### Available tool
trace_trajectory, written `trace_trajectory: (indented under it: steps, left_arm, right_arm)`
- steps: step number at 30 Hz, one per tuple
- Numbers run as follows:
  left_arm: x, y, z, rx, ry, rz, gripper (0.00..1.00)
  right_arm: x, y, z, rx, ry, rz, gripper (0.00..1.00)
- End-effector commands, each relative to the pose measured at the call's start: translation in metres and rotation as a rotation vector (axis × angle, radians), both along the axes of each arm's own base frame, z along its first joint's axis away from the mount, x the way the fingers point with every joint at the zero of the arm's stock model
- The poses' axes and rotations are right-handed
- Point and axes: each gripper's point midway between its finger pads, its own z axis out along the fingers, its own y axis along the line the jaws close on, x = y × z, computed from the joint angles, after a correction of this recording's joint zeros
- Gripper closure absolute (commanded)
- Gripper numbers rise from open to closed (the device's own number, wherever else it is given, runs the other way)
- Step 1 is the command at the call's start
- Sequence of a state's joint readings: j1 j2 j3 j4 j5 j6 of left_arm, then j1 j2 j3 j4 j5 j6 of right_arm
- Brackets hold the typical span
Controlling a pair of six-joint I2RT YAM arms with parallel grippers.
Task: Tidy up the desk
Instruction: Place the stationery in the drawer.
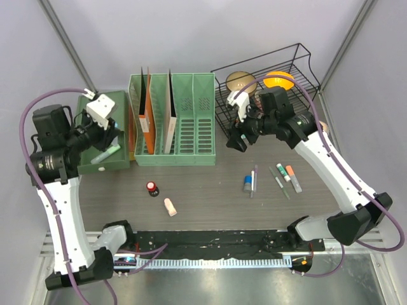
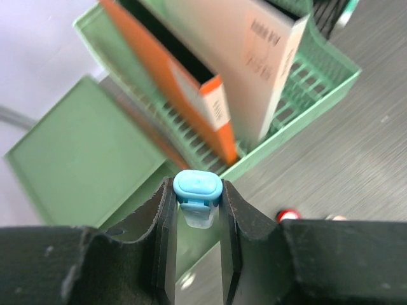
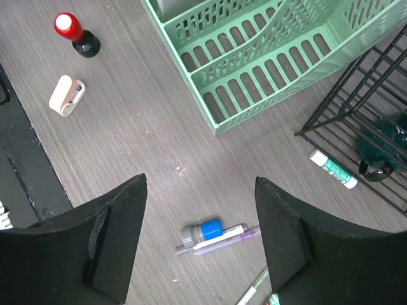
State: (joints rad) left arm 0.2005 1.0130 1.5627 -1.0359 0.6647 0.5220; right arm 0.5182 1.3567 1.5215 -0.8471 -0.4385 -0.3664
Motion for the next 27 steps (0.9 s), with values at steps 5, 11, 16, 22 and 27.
trace_trajectory:
  steps: [5, 11, 16, 22, 27]
  left_arm:
    - [-0.003, 0.061, -0.022, 0.304, 0.076, 0.116, 1.00]
    - [0.005, 0.100, -0.049, 0.423, 0.155, 0.160, 1.00]
    - [0.012, 0.108, -0.064, 0.446, 0.156, 0.165, 1.00]
    - [0.020, 0.112, -0.089, 0.464, 0.196, 0.129, 1.00]
    - [0.029, 0.123, -0.104, 0.506, 0.219, 0.135, 1.00]
  right_arm:
    - [0.005, -0.005, -0.018, -0.033, 0.024, 0.013, 0.27]
    - [0.004, -0.007, -0.023, -0.032, 0.035, 0.028, 0.27]
    - [0.002, -0.006, -0.028, -0.024, 0.054, 0.047, 0.27]
    - [0.002, -0.008, -0.033, -0.036, 0.067, 0.036, 0.27]
    - [0.005, -0.015, -0.034, -0.052, 0.058, 0.005, 0.27]
